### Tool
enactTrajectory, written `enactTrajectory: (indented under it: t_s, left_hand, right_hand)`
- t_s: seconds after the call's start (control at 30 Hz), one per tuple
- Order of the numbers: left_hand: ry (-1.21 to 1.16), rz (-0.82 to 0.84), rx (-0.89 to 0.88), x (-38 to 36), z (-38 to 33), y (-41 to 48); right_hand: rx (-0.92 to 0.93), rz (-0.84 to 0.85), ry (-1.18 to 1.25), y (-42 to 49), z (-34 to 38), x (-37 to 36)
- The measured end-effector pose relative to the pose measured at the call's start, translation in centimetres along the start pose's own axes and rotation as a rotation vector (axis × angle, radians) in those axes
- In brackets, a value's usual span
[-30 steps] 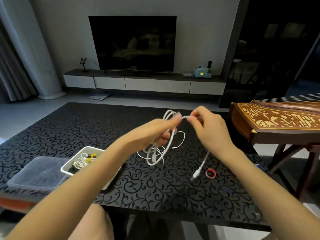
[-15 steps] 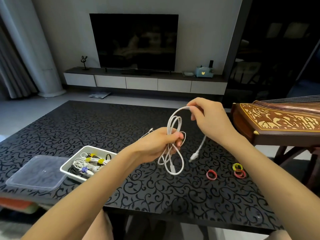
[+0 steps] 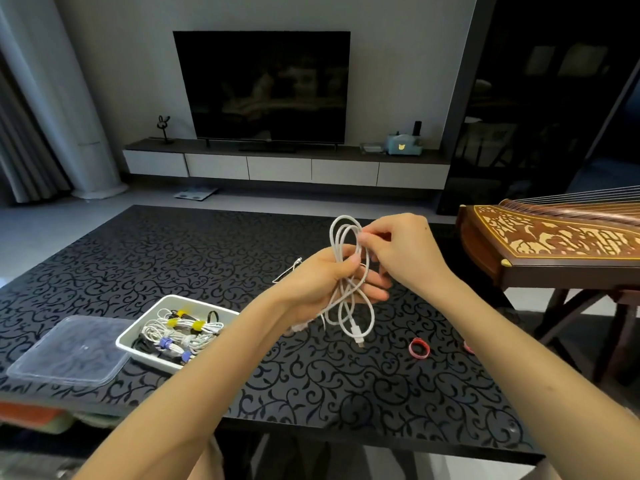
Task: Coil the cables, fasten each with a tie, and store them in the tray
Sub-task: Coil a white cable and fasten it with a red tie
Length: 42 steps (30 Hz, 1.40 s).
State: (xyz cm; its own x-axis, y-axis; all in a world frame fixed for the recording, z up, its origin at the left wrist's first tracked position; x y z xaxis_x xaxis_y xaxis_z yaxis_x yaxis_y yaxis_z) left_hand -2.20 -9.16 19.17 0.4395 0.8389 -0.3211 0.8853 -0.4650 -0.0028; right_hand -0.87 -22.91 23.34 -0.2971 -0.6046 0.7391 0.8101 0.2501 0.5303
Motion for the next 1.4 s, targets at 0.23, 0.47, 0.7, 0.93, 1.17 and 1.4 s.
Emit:
enactTrajectory:
  t_s: [0.23, 0.47, 0.7, 0.93, 1.17, 1.4]
  left_hand:
    - [-0.081, -0.015, 0.055, -1.0, 0.4, 0.1]
    - [-0.035, -0.097, 0.025, -1.6, 1.5, 0.6]
    - [0.075, -0.202, -0.022, -1.9, 2.3, 1.6]
    - [0.881, -0.35, -0.016, -1.5, 3.1, 1.9]
    - [0.791, -0.171, -0.287, -2.4, 3.4, 0.2]
    - [0.935, -0.131, -0.357, -1.8, 5.0, 1.4]
  right_hand:
    - [-0.044, 0.052, 0.08, -0.6, -0.4, -0.7]
    - [-0.021, 0.045, -0.102, -1.6, -1.0, -0.8]
    - [0.067, 0.186, -0.411, -1.6, -1.6, -0.7]
    - [-0.046, 0.37, 0.075, -2.2, -2.9, -0.5]
    - [-0.213, 0.309, 0.594, -3.2, -4.6, 0.0]
    - [-0.424, 0.508, 1.058, -4.3, -7.1, -0.7]
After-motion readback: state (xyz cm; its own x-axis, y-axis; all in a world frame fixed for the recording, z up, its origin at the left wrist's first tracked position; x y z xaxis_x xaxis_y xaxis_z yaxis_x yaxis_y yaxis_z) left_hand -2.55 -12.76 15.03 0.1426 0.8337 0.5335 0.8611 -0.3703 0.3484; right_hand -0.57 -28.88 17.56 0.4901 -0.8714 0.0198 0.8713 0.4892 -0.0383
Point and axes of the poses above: each hand's wrist, its own y-axis towards the middle knuckle, its own x-axis out of the back of the hand, z = x × y, the point moved 1 cm from there along y, towards the middle knuckle, and after that the axes turned 9 degrees about -y, right-handed, at the moved point
